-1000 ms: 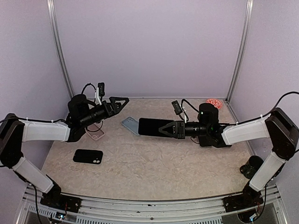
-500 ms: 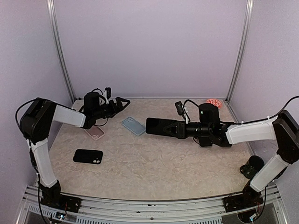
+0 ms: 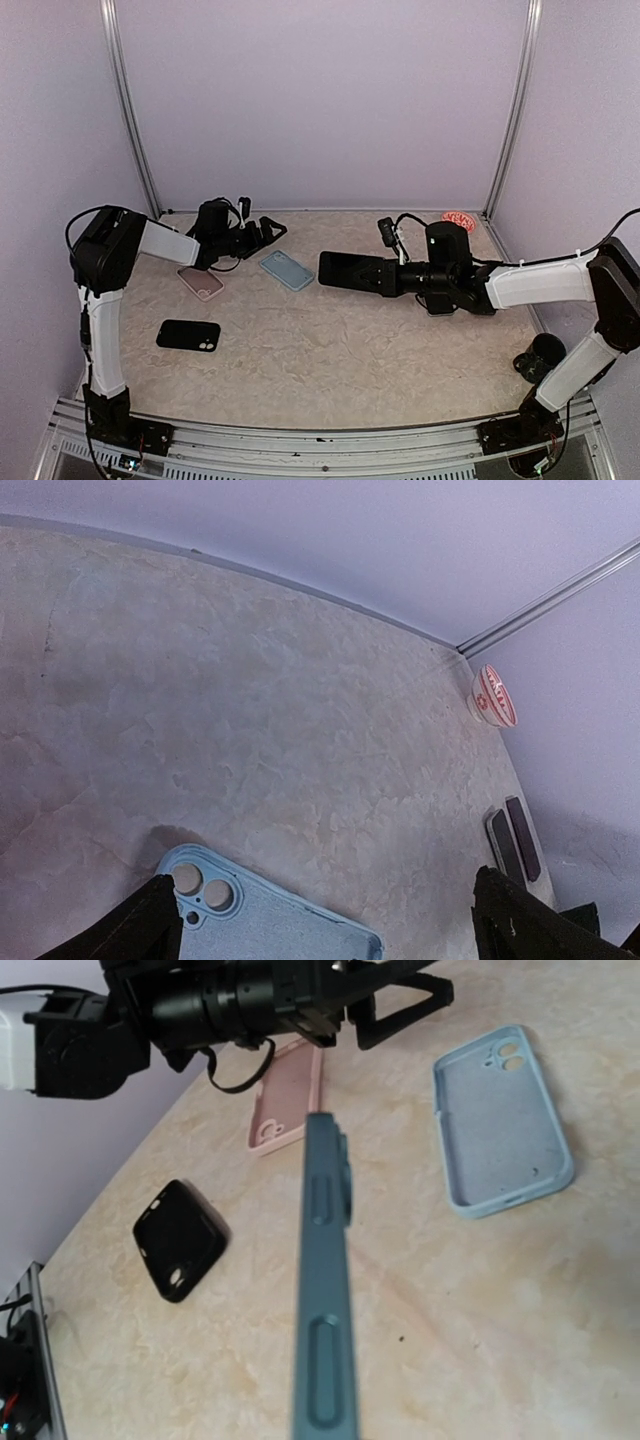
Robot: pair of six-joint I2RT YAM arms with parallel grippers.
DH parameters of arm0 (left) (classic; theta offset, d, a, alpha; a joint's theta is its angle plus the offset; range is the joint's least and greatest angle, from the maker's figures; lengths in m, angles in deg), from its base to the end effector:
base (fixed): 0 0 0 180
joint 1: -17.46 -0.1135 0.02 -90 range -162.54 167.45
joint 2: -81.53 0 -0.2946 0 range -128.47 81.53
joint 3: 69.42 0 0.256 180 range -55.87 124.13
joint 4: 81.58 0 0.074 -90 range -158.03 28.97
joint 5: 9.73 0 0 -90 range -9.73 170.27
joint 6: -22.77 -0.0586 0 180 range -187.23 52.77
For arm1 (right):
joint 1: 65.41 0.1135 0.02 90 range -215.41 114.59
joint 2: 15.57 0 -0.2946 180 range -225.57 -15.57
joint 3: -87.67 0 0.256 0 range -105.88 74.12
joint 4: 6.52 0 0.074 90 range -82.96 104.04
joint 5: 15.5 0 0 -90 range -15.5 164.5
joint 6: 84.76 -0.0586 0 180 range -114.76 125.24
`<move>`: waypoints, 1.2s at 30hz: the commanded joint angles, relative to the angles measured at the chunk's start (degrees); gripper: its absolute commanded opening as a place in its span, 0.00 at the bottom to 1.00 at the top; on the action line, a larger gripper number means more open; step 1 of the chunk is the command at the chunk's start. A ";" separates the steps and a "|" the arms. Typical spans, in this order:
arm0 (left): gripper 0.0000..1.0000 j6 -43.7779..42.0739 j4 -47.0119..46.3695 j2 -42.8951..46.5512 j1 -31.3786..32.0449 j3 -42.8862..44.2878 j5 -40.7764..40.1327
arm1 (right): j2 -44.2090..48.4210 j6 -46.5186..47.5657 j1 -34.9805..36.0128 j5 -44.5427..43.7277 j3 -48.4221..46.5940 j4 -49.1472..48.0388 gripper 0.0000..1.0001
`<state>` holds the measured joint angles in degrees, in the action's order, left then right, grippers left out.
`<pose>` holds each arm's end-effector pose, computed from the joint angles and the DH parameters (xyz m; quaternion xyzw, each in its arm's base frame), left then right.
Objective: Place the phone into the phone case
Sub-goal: Move the phone case to the center of the board.
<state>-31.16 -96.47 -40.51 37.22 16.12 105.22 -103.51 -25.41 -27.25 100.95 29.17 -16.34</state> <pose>0.4625 -0.1924 0.1641 0.0056 0.8167 -0.4148 0.4012 0.2602 0.2377 0.2396 -0.1837 0.7852 0.4712 0.3572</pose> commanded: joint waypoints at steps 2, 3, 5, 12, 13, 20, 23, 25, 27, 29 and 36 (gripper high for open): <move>0.99 -3.47 4.53 -3.62 -0.87 4.40 -0.53 | 1.74 0.43 -0.45 -1.41 0.10 -2.02 0.00; 0.99 -3.82 5.20 -4.20 -0.95 5.12 -0.56 | 1.68 0.36 -0.47 -1.41 0.14 -2.10 0.00; 0.99 -4.08 5.54 -5.34 -1.03 6.16 -0.60 | 1.49 0.26 -0.45 -1.34 0.18 -2.26 0.00; 0.99 -3.49 5.59 -8.27 -1.07 7.98 1.86 | 0.72 -0.11 -0.49 -1.02 0.19 -2.55 0.00; 0.99 -3.47 5.59 -8.45 -1.05 7.93 2.18 | 0.66 -0.13 -0.46 -1.24 0.13 -2.49 0.00; 0.97 -1.76 2.14 -8.68 -0.30 5.02 5.65 | 0.03 -2.11 -1.07 -3.29 -0.26 -0.91 0.00; 0.97 -1.38 0.89 -7.90 0.72 2.70 5.97 | -0.45 -3.01 -1.64 -3.46 -0.32 -0.15 0.00; 0.96 -1.12 0.08 -7.17 1.40 1.02 5.97 | -0.55 -3.33 -1.86 -3.64 -0.32 0.28 0.00; 0.96 -0.41 -1.15 -5.98 1.87 -1.17 5.64 | -0.71 -3.49 -2.10 -3.73 -0.46 0.64 0.00; 0.96 0.90 -3.69 -4.73 2.31 -3.98 5.66 | -1.18 -3.53 -2.33 -3.73 -0.84 1.47 0.00; 0.95 3.46 -7.48 -2.62 4.59 -8.10 5.46 | -3.43 -4.49 -3.89 -6.25 -2.35 5.60 0.00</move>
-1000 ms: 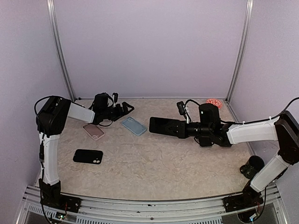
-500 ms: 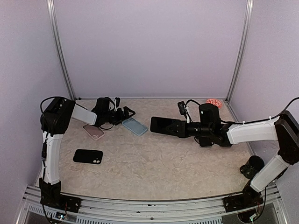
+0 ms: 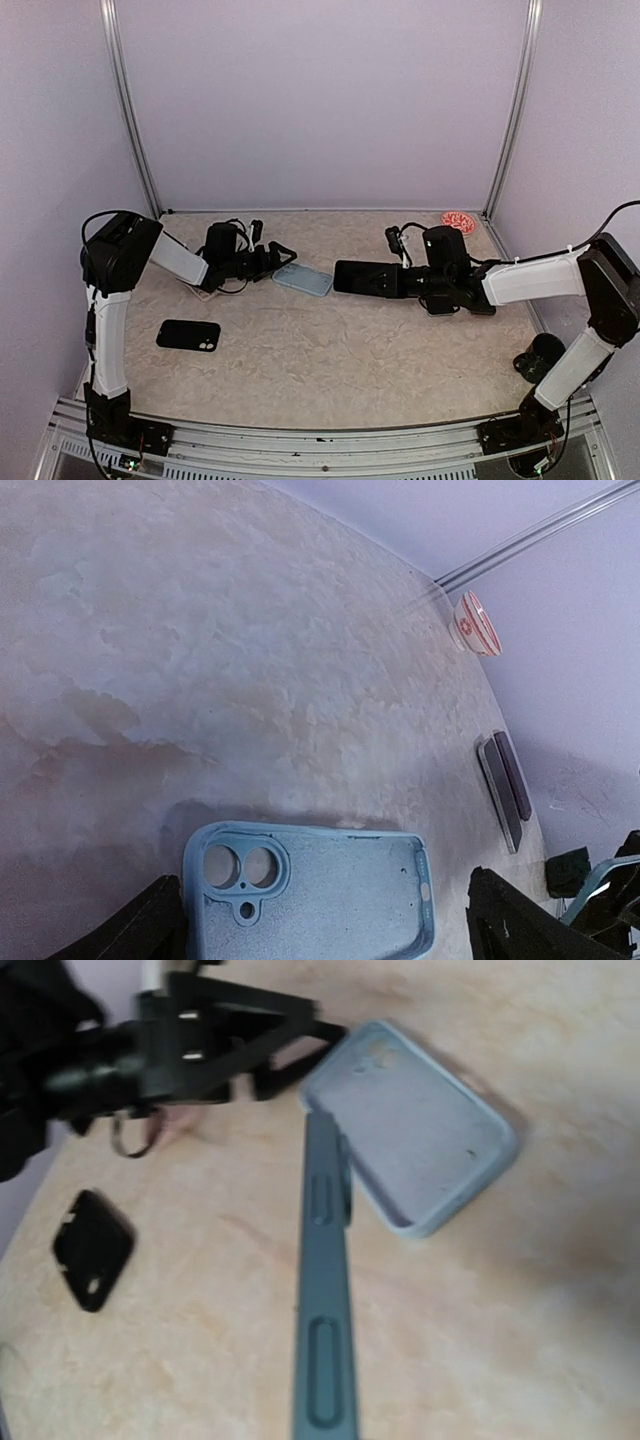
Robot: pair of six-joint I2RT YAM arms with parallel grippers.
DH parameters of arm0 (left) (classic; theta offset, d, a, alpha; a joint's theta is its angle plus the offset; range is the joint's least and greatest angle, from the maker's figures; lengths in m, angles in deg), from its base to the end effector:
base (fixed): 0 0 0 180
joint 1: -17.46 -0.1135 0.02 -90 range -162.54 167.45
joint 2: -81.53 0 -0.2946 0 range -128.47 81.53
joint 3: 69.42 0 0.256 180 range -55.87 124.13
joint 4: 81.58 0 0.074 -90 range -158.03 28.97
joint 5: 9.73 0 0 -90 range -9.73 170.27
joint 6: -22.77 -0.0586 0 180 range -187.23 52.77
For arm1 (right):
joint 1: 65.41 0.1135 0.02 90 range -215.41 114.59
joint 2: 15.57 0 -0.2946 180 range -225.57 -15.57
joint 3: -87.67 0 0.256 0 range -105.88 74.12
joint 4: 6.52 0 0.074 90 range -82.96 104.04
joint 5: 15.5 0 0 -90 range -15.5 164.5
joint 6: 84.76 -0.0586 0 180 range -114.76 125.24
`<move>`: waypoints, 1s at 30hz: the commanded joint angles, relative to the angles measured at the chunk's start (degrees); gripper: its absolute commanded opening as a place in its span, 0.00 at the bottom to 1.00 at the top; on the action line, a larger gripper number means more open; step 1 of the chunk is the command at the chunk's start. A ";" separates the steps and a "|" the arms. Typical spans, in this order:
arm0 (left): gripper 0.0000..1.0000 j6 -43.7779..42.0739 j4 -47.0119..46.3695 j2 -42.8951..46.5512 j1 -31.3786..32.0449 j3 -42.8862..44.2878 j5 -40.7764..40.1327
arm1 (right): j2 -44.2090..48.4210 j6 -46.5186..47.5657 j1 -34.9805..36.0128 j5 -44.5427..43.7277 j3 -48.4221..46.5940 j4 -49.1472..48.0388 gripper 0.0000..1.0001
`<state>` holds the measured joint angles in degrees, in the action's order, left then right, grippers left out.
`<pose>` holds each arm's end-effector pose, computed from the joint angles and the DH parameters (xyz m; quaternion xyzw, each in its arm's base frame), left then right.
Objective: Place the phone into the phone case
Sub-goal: Move the phone case to the center of the board.
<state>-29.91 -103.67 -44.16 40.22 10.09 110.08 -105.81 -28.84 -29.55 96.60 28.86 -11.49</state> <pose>0.4342 -0.2138 0.1171 0.0360 0.8221 -0.4500 0.3470 0.2744 0.2256 0.2174 -0.1139 0.8327 0.4297 0.3301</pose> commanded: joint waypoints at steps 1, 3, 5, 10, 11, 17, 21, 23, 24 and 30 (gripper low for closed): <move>0.95 2.29 -0.31 1.21 1.95 -2.26 0.51 | -1.35 -1.45 -2.32 -2.06 -1.98 0.72 0.00; 0.95 2.76 -0.61 1.62 2.63 -2.68 0.25 | -1.70 -2.38 -3.64 -2.42 -1.84 0.92 0.00; 0.95 3.44 -1.21 2.14 3.24 -3.31 0.05 | -2.07 -3.00 -5.07 -2.47 -1.77 0.88 0.00; 0.95 4.86 -2.35 3.14 4.48 -4.44 -0.86 | -4.38 -2.76 -8.26 -2.29 -3.76 0.92 0.00; 0.95 5.18 -2.60 3.16 4.83 -4.63 -1.08 | -5.64 -2.41 -8.76 -2.15 -4.76 1.17 0.00; 0.95 5.98 -3.81 3.08 6.18 -5.71 -1.91 | -11.36 -0.74 -10.62 -0.97 -10.45 2.08 0.00; 0.95 6.71 -4.89 2.99 6.42 -6.37 -1.98 | -14.83 0.70 -10.96 -2.30 -13.80 3.17 0.00; 0.95 7.16 -5.45 3.21 6.50 -6.81 -2.09 | -16.63 1.09 -11.20 -1.38 -14.43 2.49 0.00; 0.95 7.29 -5.73 3.37 6.59 -7.15 -2.04 | -17.40 1.12 -11.31 -0.79 -14.61 2.02 0.00; 0.95 7.69 -6.92 3.99 7.10 -8.38 -2.32 | -19.40 0.79 -11.47 3.32 -14.59 0.70 0.00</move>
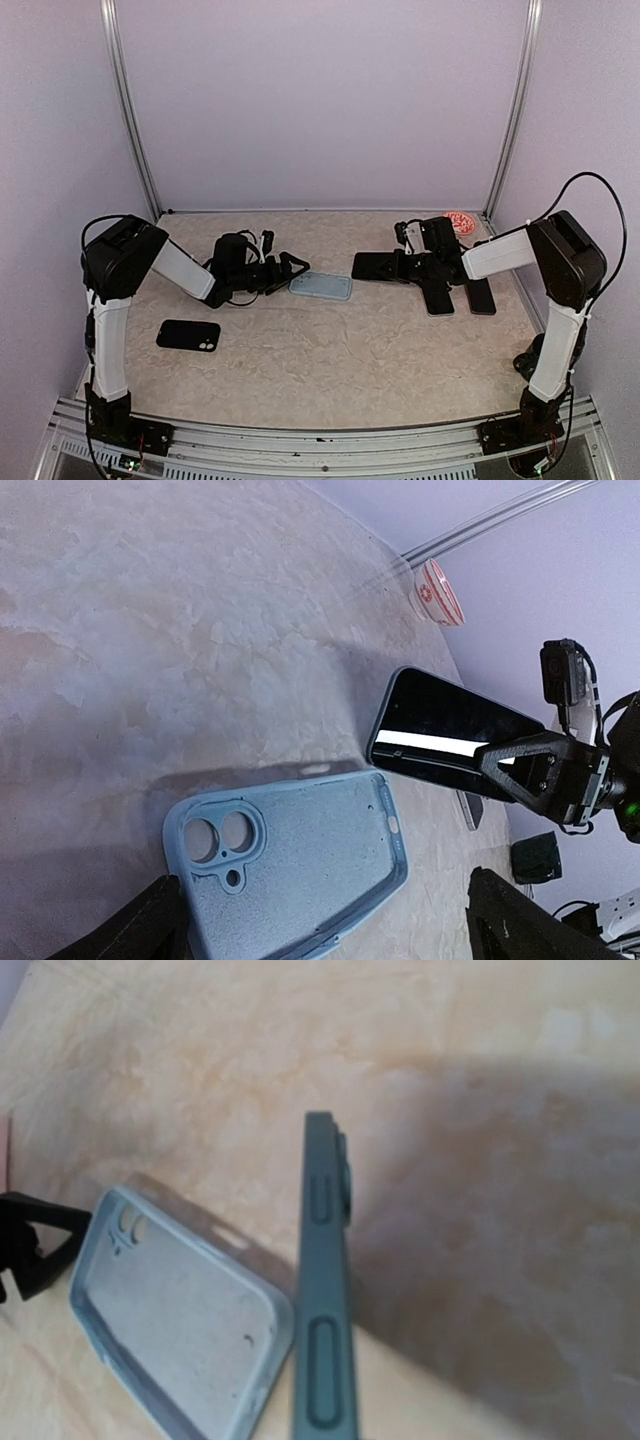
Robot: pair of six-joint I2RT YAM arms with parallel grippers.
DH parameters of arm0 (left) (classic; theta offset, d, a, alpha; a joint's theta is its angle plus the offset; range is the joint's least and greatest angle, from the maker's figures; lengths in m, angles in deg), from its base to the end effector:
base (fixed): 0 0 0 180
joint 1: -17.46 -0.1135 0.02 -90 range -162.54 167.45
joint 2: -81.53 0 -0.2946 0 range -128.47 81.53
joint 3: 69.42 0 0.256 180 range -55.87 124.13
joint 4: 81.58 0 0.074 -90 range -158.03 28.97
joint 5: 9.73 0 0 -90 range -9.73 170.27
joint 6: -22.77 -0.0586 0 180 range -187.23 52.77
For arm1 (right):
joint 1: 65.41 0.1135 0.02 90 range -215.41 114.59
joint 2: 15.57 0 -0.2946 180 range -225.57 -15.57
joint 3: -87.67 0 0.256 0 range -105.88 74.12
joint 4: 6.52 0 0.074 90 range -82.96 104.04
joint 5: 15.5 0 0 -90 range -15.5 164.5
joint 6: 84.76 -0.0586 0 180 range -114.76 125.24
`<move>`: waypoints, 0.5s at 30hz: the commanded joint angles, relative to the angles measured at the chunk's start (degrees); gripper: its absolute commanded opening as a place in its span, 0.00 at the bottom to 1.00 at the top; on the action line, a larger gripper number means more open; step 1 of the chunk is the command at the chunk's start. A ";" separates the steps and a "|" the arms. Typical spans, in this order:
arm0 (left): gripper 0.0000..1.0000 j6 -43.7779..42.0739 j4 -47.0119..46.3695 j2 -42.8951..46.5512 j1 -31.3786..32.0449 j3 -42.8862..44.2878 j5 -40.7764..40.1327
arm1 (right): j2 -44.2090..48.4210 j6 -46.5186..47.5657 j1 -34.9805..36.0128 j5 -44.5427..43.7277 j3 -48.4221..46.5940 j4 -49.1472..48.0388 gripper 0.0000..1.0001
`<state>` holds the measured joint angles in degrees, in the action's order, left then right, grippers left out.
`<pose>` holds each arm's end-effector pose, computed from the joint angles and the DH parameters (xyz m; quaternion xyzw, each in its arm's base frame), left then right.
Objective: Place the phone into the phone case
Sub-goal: Move the phone case to the center of the board.
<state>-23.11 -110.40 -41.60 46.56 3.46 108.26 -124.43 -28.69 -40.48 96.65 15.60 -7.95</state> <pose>0.3901 -0.2486 0.1174 0.0303 0.8126 -0.4864 0.3196 0.3760 0.1991 0.1647 -0.0195 0.8761 0.3700 0.3084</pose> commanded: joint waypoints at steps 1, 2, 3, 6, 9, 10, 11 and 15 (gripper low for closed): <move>0.95 1.10 -0.58 1.52 0.86 -2.07 -0.48 | -0.86 0.55 -0.52 3.79 -1.10 -3.13 0.00; 0.95 1.34 -0.91 1.57 0.94 -2.30 -0.49 | -0.87 0.43 -0.50 4.37 -0.80 -3.57 0.00; 0.95 1.63 -1.26 1.64 1.08 -2.63 -0.47 | -0.76 0.22 -0.51 5.17 -0.27 -4.06 0.00; 0.95 2.67 -2.65 2.12 1.34 -3.75 -0.53 | -0.49 -0.51 -0.49 6.80 0.57 -4.79 0.00; 0.95 3.68 -3.79 3.06 1.78 -5.11 -0.82 | 0.80 -1.40 -0.41 7.76 1.79 -5.43 0.00; 0.95 3.93 -4.04 3.40 1.97 -5.59 -1.02 | 1.40 -1.43 -0.34 7.55 2.39 -5.49 0.00; 0.95 4.22 -4.30 3.94 2.19 -6.10 -1.33 | 2.04 -1.43 -0.28 7.15 3.01 -5.36 0.00; 0.95 5.65 -5.82 6.12 3.57 -9.19 -2.49 | 5.24 -1.31 0.02 5.05 5.18 -3.45 0.00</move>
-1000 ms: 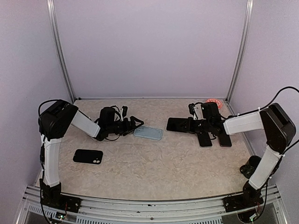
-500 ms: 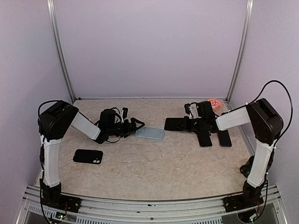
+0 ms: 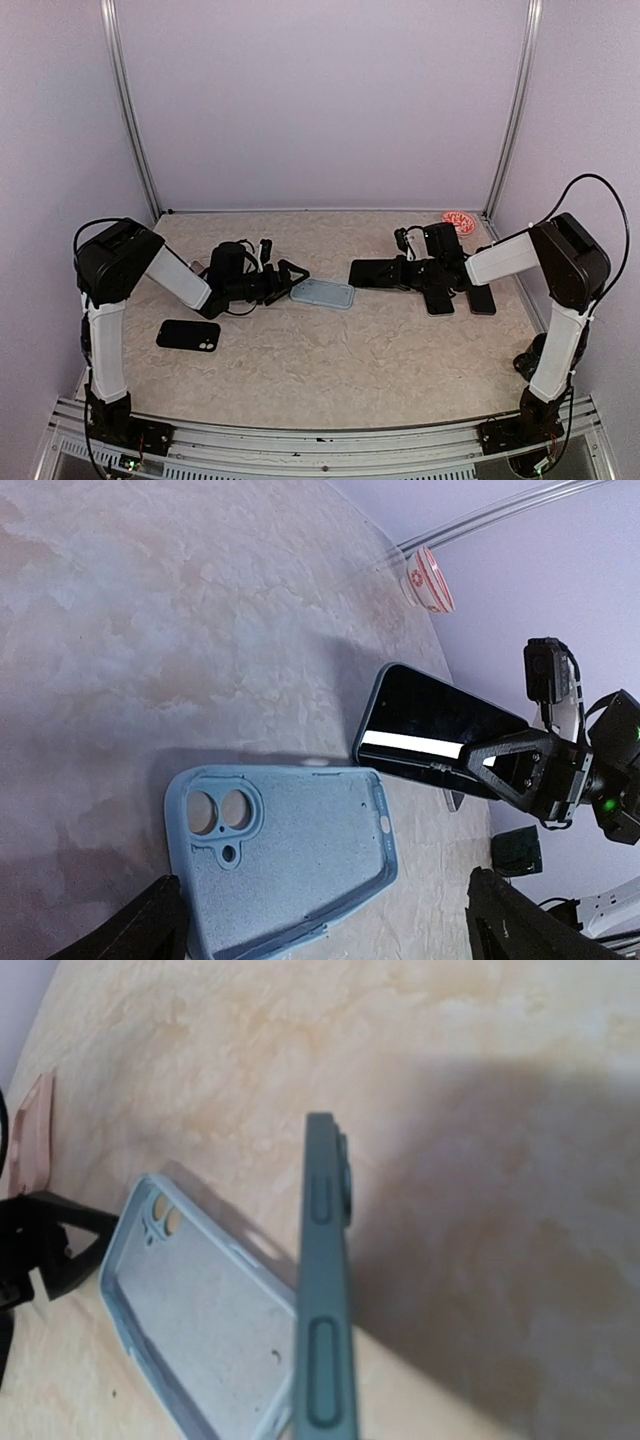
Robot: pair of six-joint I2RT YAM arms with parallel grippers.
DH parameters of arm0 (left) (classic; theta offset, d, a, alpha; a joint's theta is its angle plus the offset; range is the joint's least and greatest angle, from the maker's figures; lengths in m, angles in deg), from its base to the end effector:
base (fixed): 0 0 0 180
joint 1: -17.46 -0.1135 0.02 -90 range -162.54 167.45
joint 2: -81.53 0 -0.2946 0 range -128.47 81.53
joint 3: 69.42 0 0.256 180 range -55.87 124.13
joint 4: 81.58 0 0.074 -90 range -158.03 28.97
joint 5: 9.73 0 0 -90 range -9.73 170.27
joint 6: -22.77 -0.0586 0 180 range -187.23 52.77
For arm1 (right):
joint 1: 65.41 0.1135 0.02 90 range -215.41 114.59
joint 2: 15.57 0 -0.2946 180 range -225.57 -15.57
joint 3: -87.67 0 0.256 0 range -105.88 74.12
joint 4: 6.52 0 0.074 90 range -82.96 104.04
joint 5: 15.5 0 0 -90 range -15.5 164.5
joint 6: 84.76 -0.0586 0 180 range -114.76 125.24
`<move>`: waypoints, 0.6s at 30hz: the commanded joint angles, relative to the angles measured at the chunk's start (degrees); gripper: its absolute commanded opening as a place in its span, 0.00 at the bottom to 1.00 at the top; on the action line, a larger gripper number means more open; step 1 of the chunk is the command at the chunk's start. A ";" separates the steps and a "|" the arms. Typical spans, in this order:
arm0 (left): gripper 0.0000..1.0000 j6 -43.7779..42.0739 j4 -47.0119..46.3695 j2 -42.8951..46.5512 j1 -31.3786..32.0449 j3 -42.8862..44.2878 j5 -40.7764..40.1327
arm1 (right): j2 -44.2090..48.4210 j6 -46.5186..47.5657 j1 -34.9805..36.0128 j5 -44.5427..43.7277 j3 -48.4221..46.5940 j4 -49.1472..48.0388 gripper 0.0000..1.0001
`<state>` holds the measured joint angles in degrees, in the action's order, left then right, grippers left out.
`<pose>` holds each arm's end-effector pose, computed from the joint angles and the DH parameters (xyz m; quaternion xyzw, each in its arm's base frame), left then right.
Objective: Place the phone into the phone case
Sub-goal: Move the phone case to the center of the board.
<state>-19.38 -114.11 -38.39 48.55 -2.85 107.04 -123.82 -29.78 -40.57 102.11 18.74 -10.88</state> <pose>0.3613 -0.2487 0.1186 0.0133 0.8115 -0.4982 0.3052 0.3638 0.1984 0.1589 -0.0334 0.8676 0.4073 0.2833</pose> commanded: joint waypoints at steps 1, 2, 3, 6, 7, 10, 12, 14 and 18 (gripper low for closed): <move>0.95 2.34 -2.62 3.50 2.06 -3.81 -1.70 | 5.29 -0.22 0.17 -0.79 2.62 -0.29 0.00; 0.95 2.64 -3.26 4.26 2.62 -4.64 -2.05 | 5.93 -0.26 0.28 -1.03 3.47 -0.13 0.00; 0.95 2.98 -3.63 4.63 3.11 -5.43 -2.38 | 6.51 -0.34 0.36 -1.21 4.04 -0.07 0.00; 0.95 3.68 -5.52 5.71 4.91 -7.56 -3.12 | 8.02 -0.53 0.85 -1.68 5.47 0.07 0.00; 0.95 3.88 -6.04 5.89 5.44 -8.10 -3.24 | 8.46 -0.54 1.09 -1.84 5.83 0.07 0.00; 0.95 4.58 -7.59 6.23 6.80 -9.73 -3.79 | 9.37 -0.73 1.83 -1.95 6.84 0.20 0.00; 0.95 5.66 -9.52 6.36 7.68 -11.44 -4.22 | 10.18 -0.97 2.51 -2.34 7.62 0.32 0.00; 0.95 6.67 -11.29 6.85 8.51 -13.31 -4.80 | 11.26 -1.32 3.25 -3.15 8.56 0.50 0.00; 0.94 7.57 -12.82 8.42 9.71 -16.66 -6.47 | 14.01 -1.95 5.09 -5.80 10.11 1.70 0.00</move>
<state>-13.41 -123.66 -32.33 56.98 -16.51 102.58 -114.05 -30.88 -37.55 98.35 27.73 -8.78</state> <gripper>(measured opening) 0.946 0.059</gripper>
